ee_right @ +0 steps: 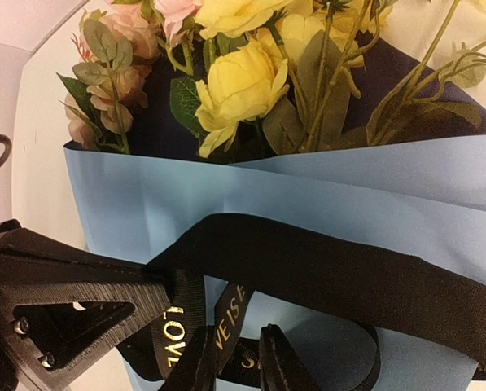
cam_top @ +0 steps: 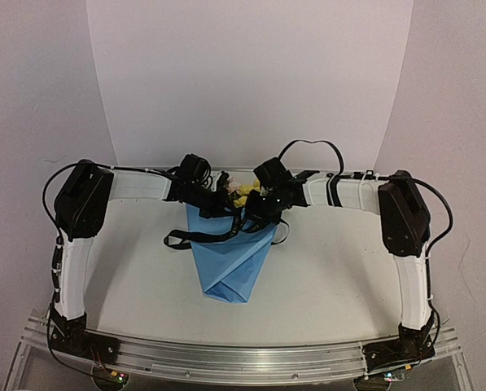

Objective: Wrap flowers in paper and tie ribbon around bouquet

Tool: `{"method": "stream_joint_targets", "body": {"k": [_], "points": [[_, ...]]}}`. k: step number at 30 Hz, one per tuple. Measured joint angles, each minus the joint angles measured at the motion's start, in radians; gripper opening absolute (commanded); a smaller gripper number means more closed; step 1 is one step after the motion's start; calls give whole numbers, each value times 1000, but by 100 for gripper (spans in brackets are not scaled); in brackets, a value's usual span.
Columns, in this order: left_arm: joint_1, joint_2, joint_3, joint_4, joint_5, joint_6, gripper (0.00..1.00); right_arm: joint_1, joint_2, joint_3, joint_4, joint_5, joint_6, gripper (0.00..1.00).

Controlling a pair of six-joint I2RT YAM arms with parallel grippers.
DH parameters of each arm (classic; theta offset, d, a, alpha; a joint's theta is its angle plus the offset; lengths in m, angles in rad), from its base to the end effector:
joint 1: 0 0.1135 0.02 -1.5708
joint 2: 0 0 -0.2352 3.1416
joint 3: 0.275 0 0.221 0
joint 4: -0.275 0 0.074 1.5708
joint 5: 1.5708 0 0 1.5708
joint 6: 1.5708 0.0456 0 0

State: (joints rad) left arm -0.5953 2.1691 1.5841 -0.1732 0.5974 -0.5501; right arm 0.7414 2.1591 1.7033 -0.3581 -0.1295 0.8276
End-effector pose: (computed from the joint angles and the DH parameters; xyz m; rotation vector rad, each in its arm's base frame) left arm 0.3533 -0.2702 0.1636 0.3865 2.4850 -1.2264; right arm 0.3278 0.3081 0.1828 0.0445 2.5672 0.8388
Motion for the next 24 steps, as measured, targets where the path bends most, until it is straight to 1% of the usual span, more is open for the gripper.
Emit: {"method": "stream_joint_targets", "body": {"k": [4, 9, 12, 15, 17, 24], "points": [[0, 0, 0, 1, 1, -1, 0, 0, 19, 21, -1, 1, 4, 22], [0, 3, 0, 1, 2, -1, 0, 0, 55, 52, 0, 3, 12, 21], [0, 9, 0, 2, 2, -1, 0, 0, 73, 57, -1, 6, 16, 16], [0, 13, 0, 1, 2, -1, 0, 0, 84, 58, -2, 8, 22, 5], [1, 13, 0, 2, 2, -1, 0, 0, 87, 58, -2, 9, 28, 0], [2, 13, 0, 9, 1, -1, 0, 0, 81, 50, 0, 9, 26, 0]]}}
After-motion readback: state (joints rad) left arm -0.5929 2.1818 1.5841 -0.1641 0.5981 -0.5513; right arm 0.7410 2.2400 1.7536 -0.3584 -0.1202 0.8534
